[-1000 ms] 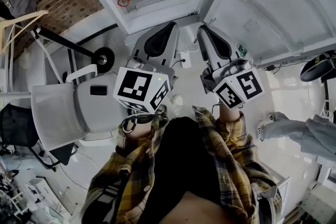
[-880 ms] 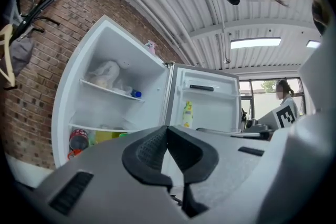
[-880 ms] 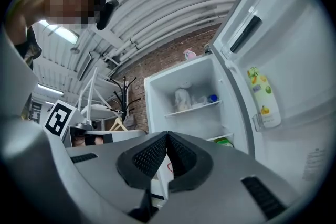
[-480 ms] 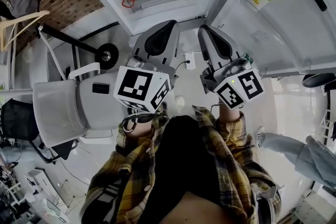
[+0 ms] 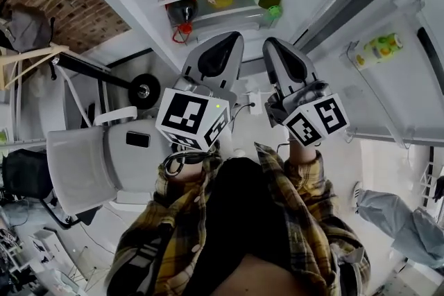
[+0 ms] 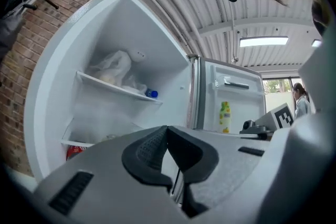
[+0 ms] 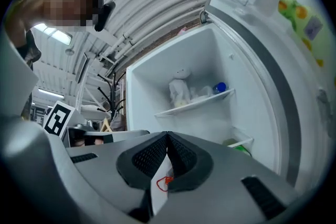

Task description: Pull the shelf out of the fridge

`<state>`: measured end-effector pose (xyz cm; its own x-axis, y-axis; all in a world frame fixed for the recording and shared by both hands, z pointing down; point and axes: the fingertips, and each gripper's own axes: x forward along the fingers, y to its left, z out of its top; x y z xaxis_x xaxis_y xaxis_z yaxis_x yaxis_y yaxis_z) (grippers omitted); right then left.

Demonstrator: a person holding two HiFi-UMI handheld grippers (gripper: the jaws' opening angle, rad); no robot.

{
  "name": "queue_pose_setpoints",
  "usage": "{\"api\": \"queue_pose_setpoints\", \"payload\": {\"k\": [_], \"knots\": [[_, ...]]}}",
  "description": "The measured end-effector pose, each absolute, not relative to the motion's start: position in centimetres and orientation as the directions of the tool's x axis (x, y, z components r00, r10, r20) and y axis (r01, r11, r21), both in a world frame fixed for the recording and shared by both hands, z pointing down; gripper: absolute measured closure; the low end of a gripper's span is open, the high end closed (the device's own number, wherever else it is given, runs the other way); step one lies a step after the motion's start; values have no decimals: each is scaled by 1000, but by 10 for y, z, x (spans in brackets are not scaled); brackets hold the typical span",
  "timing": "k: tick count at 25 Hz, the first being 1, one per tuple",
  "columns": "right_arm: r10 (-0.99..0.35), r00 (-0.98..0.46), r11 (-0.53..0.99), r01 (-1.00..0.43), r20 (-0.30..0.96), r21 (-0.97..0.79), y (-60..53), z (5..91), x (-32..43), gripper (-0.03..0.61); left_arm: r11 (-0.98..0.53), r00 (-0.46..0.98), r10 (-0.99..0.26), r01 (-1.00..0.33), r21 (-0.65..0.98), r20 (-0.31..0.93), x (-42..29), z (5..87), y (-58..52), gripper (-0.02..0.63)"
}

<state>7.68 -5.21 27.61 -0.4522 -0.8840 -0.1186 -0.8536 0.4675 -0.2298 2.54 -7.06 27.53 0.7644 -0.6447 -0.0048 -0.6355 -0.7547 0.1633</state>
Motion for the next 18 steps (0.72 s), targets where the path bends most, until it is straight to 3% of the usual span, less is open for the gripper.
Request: {"api": "queue_pose_setpoints", "payload": {"k": [18], "knots": [[-876,-466,481,-823,-123,-302,-185,286,88,560,-723,736,-677,-671,165,22,29,284,-189,610]]}}
